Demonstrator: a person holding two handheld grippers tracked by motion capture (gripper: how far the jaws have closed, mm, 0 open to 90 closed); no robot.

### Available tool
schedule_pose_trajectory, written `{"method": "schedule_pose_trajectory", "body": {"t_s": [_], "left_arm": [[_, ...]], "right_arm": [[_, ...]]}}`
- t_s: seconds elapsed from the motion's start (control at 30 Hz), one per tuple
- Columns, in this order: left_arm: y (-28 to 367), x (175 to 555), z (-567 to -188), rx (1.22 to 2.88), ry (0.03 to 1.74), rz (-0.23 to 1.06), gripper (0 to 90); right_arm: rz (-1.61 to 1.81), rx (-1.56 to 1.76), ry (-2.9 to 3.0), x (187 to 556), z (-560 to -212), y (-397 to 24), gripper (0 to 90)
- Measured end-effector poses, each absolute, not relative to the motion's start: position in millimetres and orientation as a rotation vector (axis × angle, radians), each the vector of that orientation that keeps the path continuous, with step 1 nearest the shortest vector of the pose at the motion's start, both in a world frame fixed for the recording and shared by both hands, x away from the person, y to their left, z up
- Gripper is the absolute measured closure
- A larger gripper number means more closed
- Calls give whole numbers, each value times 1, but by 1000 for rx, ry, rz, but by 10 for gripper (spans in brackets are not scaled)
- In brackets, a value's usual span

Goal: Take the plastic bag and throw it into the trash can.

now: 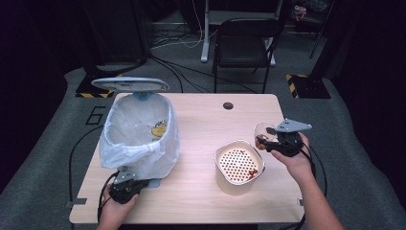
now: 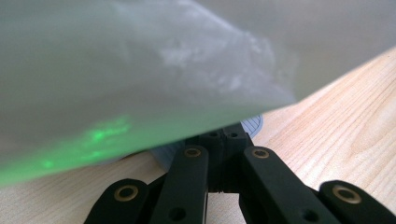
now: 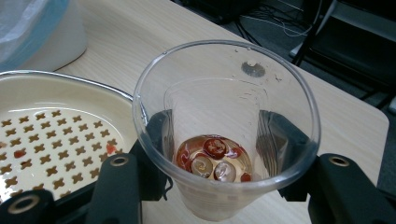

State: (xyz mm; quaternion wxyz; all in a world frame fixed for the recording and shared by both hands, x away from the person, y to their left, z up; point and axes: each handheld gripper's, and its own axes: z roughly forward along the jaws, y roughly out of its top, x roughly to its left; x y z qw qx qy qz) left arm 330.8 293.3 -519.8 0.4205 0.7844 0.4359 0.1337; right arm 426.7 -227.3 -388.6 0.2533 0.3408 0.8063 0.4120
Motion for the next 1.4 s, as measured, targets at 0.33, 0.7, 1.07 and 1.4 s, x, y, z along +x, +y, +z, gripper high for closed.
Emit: {"method": "schedule_pose_trajectory", "body": {"t_s": [0.33,0.7,1.07,1.4], "left_arm": [[293,331,-520,1965,1092,334,900],[293,331,-520,1962,1096,335,900],[293,331,-520,1964,1095,336,900],[293,331,-520,1960,1093,337,900]], "right_arm": [[1116,767,2215,441,-381,-213,471],[1045,585,2191,429,-378,-199,495],[928,458,2163,416,-382,-189,498],[823,323,2147,406,-384,-178,503]]}}
